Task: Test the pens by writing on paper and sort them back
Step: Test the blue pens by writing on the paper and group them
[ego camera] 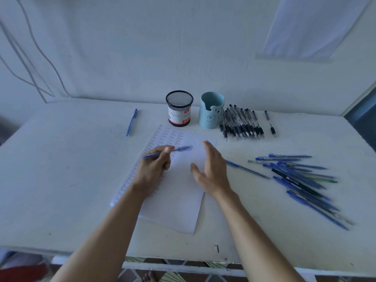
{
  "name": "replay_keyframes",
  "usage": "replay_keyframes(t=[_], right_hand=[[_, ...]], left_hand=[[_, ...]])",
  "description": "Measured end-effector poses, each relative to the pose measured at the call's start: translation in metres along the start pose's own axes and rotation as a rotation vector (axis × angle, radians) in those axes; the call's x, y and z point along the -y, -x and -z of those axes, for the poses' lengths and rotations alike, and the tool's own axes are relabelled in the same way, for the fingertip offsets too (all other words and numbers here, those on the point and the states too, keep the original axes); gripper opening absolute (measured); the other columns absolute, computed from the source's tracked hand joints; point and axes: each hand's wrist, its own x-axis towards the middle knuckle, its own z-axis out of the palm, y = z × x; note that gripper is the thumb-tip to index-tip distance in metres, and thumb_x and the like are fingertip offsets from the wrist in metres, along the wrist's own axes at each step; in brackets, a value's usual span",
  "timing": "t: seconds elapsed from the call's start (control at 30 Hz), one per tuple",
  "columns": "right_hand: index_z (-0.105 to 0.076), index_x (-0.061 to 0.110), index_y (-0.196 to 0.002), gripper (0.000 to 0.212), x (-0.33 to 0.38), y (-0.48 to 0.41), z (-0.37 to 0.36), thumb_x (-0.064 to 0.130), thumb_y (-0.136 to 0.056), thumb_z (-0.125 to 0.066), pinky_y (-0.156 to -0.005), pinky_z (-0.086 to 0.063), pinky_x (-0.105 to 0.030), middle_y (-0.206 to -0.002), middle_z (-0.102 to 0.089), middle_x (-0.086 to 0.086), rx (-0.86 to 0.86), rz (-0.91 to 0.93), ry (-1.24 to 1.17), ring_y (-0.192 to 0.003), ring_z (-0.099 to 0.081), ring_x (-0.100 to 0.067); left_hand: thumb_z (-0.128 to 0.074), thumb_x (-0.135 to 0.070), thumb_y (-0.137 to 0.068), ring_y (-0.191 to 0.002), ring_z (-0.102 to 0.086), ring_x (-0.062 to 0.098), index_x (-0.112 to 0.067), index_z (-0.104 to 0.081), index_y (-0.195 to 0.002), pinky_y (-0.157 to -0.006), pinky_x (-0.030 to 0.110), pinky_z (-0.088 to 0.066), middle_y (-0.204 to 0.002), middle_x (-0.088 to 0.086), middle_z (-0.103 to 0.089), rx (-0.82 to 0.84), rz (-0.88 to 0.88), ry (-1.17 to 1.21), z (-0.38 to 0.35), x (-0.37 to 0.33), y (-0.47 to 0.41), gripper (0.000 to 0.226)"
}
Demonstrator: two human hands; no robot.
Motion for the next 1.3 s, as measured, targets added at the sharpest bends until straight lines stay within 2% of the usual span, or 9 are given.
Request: replay_keyframes(t=[0.13,0.3,0.4,0.5,0.63,0.73,0.83,0.97,1.3], right_hand=[[-0.008,0.017,-0.159,0.068,0.003,-0.006,0.000,0.049,-0.102,-0.025,-0.122,0.001,-0.042,-0.167,-0.001,-0.004,0.234,-0.076,0.302,-0.153,-0.001,-0.022],[-0.013,0.020,-0.158,0.063,0.005,-0.008,-0.004,0.048,-0.103,-0.027,-0.123,0.002,-0.046,-0.167,-0.005,-0.004,0.320,-0.057,0.453,-0.153,0.001,-0.022],[-0.020,0.021,-0.156,0.064,0.006,-0.011,-0.005,0.051,-0.100,-0.028,-0.122,-0.002,-0.047,-0.166,-0.011,-0.003,0.298,-0.068,0.443,-0.153,-0.004,-0.022],[-0.033,0.021,-0.150,0.080,0.010,-0.012,-0.006,0.060,-0.083,-0.013,-0.118,-0.013,-0.047,-0.162,-0.025,-0.005,0.232,-0.053,0.469,-0.149,-0.018,-0.025],[-0.044,0.021,-0.140,0.079,0.009,-0.014,-0.009,0.060,-0.077,-0.018,-0.110,-0.023,-0.047,-0.153,-0.038,-0.004,0.156,-0.045,0.478,-0.141,-0.031,-0.026],[-0.047,0.020,-0.138,0.074,0.008,-0.014,-0.011,0.058,-0.079,-0.024,-0.108,-0.027,-0.048,-0.149,-0.041,-0.004,0.142,-0.050,0.480,-0.138,-0.034,-0.026],[-0.048,0.020,-0.136,0.071,0.009,-0.014,-0.012,0.057,-0.079,-0.027,-0.108,-0.028,-0.048,-0.148,-0.042,-0.004,0.137,-0.047,0.479,-0.137,-0.035,-0.026],[-0.052,0.019,-0.131,0.067,0.008,-0.015,-0.012,0.056,-0.079,-0.032,-0.105,-0.031,-0.050,-0.144,-0.047,-0.004,0.108,-0.045,0.473,-0.134,-0.040,-0.025],[-0.055,0.019,-0.127,0.063,0.006,-0.016,-0.016,0.055,-0.078,-0.037,-0.102,-0.035,-0.050,-0.140,-0.050,-0.003,0.065,-0.040,0.470,-0.131,-0.044,-0.025]], left_hand=[[-0.047,-0.017,-0.103,-0.075,-0.062,0.016,-0.009,-0.066,-0.113,-0.067,0.022,-0.048,-0.083,0.005,-0.064,0.027,0.107,0.313,0.003,-0.005,-0.002,0.023],[-0.041,-0.034,-0.100,-0.083,-0.066,0.021,-0.005,-0.064,-0.123,-0.069,0.024,-0.053,-0.098,0.010,-0.067,0.080,0.172,0.486,0.019,-0.010,-0.007,0.044],[-0.044,-0.010,-0.103,-0.068,-0.062,0.015,-0.009,-0.064,-0.116,-0.059,0.019,-0.051,-0.092,0.009,-0.066,0.011,0.146,0.321,0.026,-0.016,-0.019,0.024],[-0.048,0.000,-0.102,-0.059,-0.053,0.012,-0.014,-0.055,-0.114,-0.056,0.021,-0.047,-0.093,0.010,-0.071,-0.091,0.150,0.037,0.033,-0.026,-0.037,0.019],[-0.058,-0.013,-0.097,-0.084,-0.060,0.019,-0.018,-0.063,-0.103,-0.077,0.035,-0.048,-0.100,0.004,-0.075,-0.324,0.029,-0.601,0.048,-0.028,-0.074,0.009],[-0.054,-0.015,-0.096,-0.101,-0.057,0.029,-0.007,-0.067,-0.104,-0.081,0.031,-0.038,-0.104,0.009,-0.067,-0.475,-0.088,-0.915,0.050,-0.029,-0.095,0.017],[-0.051,-0.010,-0.095,-0.104,-0.053,0.037,0.000,-0.065,-0.101,-0.082,0.034,-0.035,-0.110,0.020,-0.058,-0.546,-0.109,-1.023,0.050,-0.026,-0.113,0.019],[-0.058,-0.015,-0.089,-0.105,-0.052,0.036,-0.009,-0.067,-0.095,-0.089,0.041,-0.036,-0.105,0.016,-0.064,-0.564,-0.059,-1.238,0.056,-0.021,-0.125,0.012],[-0.065,-0.025,-0.091,-0.110,-0.054,0.037,-0.011,-0.064,-0.108,-0.088,0.043,-0.043,-0.110,0.017,-0.067,-0.588,-0.056,-1.233,0.068,-0.022,-0.131,0.022]])
